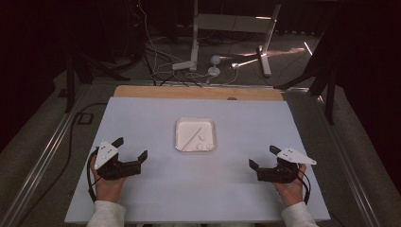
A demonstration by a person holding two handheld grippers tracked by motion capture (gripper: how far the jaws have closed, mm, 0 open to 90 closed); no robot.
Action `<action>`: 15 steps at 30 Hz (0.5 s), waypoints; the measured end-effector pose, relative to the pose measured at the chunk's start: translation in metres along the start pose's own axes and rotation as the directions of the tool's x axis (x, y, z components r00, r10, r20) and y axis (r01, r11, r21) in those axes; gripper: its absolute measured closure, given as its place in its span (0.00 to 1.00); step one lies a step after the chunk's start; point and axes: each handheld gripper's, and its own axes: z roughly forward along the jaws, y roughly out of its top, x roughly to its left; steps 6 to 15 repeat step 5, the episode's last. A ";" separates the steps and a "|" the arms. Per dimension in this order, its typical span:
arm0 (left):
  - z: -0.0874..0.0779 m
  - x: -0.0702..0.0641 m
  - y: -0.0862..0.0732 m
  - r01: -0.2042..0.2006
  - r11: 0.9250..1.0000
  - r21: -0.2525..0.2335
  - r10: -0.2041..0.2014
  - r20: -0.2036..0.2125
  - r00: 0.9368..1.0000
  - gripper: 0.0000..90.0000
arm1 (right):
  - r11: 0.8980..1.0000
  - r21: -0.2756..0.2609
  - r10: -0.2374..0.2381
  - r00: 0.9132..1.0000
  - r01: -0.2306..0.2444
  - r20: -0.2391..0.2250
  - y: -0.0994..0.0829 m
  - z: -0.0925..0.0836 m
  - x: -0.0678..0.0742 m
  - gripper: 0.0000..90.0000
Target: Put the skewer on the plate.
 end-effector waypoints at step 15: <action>-0.003 0.003 -0.001 0.011 1.000 -0.008 -0.011 -0.009 1.000 0.01 | 1.000 -0.004 0.003 1.000 -0.003 0.003 -0.001 -0.001 -0.001 0.00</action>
